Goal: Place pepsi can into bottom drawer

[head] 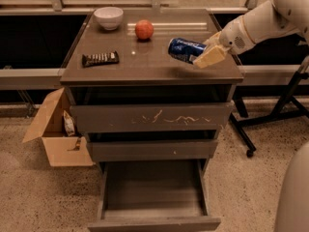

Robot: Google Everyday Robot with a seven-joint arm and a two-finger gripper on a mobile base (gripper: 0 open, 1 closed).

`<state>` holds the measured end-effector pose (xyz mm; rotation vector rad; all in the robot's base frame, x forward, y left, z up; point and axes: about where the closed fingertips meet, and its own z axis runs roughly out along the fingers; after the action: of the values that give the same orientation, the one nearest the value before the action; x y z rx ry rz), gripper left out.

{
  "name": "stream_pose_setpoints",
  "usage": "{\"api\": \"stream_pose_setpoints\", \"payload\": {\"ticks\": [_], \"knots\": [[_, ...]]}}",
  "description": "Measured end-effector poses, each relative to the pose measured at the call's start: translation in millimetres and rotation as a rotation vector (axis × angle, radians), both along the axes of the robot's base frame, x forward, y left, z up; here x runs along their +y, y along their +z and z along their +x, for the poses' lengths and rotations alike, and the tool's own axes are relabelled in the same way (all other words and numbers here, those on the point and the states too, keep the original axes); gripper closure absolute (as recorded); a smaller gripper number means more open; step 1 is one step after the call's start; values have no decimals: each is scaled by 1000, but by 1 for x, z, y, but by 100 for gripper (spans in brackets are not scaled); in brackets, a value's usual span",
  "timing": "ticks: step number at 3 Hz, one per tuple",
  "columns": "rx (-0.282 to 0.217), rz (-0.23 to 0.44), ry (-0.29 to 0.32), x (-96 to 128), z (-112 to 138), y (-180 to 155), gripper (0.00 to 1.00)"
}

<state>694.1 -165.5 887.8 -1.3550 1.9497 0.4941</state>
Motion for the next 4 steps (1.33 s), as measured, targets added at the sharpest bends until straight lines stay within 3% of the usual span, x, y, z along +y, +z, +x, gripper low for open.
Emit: {"api": "stream_pose_setpoints", "payload": {"ticks": [1,2,3,4], "knots": [[0,0,0,0,0,0,100],[19,11,66,10,-17,-8,100],[42,-26,193,31,-48,-16,100],[58,-76,282,42,-76,-25,100]]}}
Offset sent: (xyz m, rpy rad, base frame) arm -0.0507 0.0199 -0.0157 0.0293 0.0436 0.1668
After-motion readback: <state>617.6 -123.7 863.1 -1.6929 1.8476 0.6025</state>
